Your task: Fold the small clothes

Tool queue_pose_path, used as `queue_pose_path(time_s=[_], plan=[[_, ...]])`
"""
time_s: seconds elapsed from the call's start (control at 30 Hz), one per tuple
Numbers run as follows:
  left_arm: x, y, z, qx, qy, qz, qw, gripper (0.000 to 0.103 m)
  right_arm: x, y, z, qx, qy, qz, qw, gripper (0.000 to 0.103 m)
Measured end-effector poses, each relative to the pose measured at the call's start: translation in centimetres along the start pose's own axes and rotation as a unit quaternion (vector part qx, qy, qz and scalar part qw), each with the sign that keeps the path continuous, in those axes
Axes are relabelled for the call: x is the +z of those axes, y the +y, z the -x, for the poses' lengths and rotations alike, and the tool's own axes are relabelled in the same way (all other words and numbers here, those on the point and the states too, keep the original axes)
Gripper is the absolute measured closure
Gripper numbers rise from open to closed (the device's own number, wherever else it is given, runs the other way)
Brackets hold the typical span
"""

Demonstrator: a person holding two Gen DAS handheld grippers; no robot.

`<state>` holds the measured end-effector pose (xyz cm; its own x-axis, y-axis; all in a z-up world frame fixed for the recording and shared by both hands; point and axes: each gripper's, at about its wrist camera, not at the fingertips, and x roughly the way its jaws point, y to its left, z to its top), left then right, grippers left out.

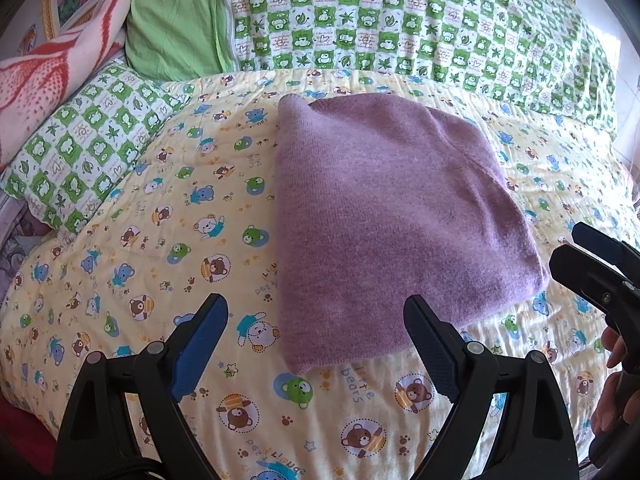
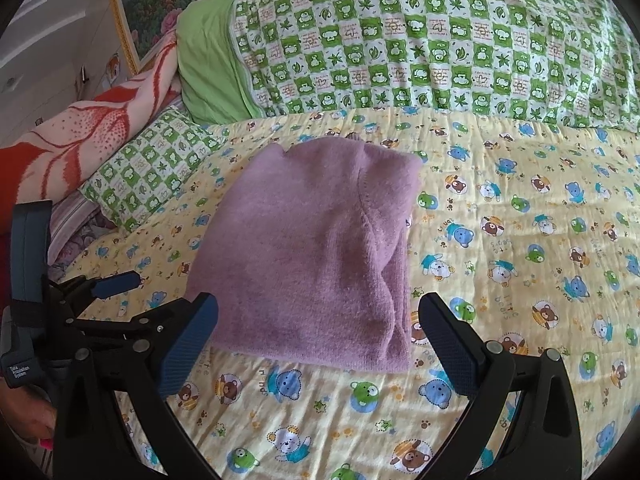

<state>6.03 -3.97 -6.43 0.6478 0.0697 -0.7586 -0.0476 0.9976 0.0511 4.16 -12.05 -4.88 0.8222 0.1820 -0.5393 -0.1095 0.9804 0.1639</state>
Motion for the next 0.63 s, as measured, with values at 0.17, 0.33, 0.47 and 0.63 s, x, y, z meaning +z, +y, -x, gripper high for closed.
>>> queue_pose_path(time_s=[0.17,0.33,0.47,0.63], plan=[[0.4,0.2,-0.1,0.003,0.001,0.005,1.0000,0.013,0.2,-0.3,-0.3,0.002,0.002,-0.006,1.000,0.003],[0.7,0.2,-0.2,0.006,0.002,0.009,0.9999,0.013,0.4,-0.4,-0.8,0.001,0.005,-0.006,1.000,0.003],[1.1,0.3,-0.2,0.015,-0.003,0.005,0.9999,0.014,0.5,-0.6,-1.2,0.000,0.014,-0.009,1.000,0.003],[1.3,0.7,-0.1,0.016,0.001,0.018,0.9997,0.013,0.8,-0.9,-1.1,-0.001,0.013,-0.010,1.000,0.003]])
